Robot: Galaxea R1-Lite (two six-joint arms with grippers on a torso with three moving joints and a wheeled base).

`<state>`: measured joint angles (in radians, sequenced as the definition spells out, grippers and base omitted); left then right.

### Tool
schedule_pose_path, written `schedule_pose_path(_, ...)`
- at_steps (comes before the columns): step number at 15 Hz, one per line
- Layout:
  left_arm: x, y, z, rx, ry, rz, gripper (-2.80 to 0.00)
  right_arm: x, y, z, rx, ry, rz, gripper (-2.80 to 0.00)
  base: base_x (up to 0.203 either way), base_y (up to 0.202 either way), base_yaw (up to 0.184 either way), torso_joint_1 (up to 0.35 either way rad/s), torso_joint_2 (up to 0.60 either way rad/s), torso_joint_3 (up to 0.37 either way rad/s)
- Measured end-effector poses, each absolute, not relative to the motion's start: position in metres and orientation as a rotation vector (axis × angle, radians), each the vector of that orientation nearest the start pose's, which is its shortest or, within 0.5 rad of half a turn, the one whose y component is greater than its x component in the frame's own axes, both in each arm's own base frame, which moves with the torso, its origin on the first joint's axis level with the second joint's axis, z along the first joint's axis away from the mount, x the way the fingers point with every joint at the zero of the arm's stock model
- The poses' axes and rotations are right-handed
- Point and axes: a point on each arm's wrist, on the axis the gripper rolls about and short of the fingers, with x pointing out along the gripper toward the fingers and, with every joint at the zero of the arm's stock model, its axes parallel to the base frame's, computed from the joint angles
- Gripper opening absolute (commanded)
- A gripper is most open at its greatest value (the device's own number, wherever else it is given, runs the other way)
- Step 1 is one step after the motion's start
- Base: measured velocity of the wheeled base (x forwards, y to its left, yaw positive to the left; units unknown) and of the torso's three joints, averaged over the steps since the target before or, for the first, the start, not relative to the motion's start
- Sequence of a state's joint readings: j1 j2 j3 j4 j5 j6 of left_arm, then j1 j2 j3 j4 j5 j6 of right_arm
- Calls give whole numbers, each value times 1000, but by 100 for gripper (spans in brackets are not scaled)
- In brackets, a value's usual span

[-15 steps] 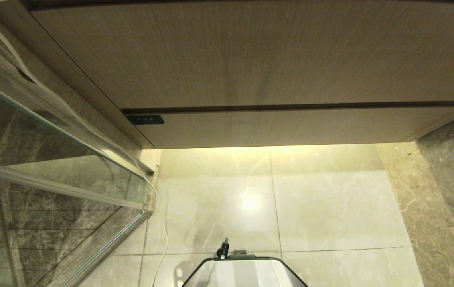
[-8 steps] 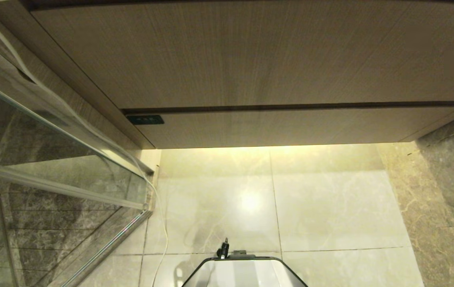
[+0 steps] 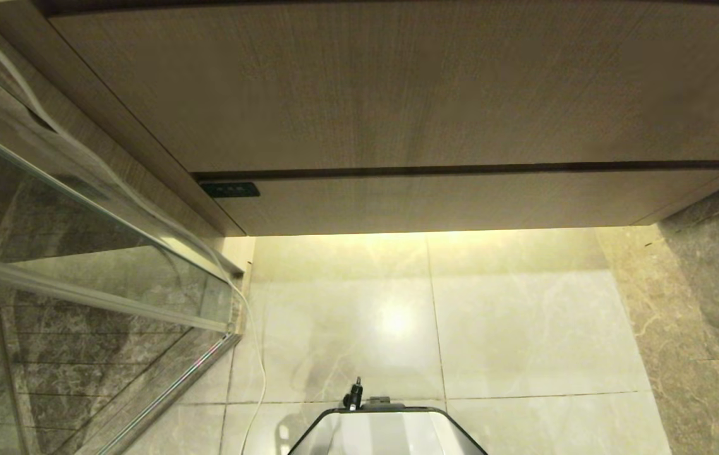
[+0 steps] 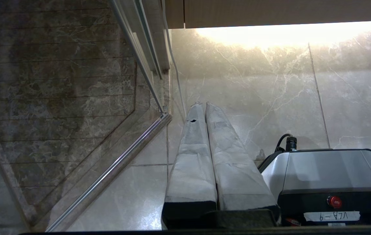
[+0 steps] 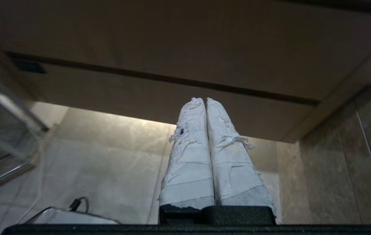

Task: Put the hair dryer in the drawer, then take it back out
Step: Pull open the drawer

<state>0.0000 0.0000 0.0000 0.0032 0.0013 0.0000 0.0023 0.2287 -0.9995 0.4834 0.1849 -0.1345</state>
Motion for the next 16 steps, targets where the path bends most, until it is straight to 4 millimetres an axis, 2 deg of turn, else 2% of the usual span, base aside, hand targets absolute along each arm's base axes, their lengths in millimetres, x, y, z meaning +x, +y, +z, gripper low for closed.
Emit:
schedule_pose_path(2, -23, 0, 75, 0, 3, 1, -280, -125, 7, 297, -194, -171, 314, -280, 0, 0, 0, 0, 0, 0)
schedule_pose_path(4, -23, 0, 75, 0, 2, 1, -280, -108, 10, 301, -204, 4, 494, -280, 0, 0, 0, 0, 0, 0)
schedule_pose_path(6, -23, 0, 75, 0, 2, 1, -280, -91, 10, 300, -187, 107, 608, -280, 0, 0, 0, 0, 0, 0)
schedule_pose_path(8, -23, 0, 75, 0, 3, 1, -280, -67, 7, 293, -171, 216, 687, -280, 0, 0, 0, 0, 0, 0)
schedule_pose_path(10, -23, 0, 75, 0, 2, 1, -280, -39, 8, 292, -189, 288, 690, -280, 0, 0, 0, 0, 0, 0)
schedule_pose_path(13, -23, 0, 75, 0, 2, 1, -280, 13, 12, 300, -251, 334, 679, -280, 0, 0, 0, 0, 0, 0)
schedule_pose_path(16, -23, 0, 75, 0, 3, 1, -280, 55, 19, 297, -347, 364, 715, -280, 0, 0, 0, 0, 0, 0)
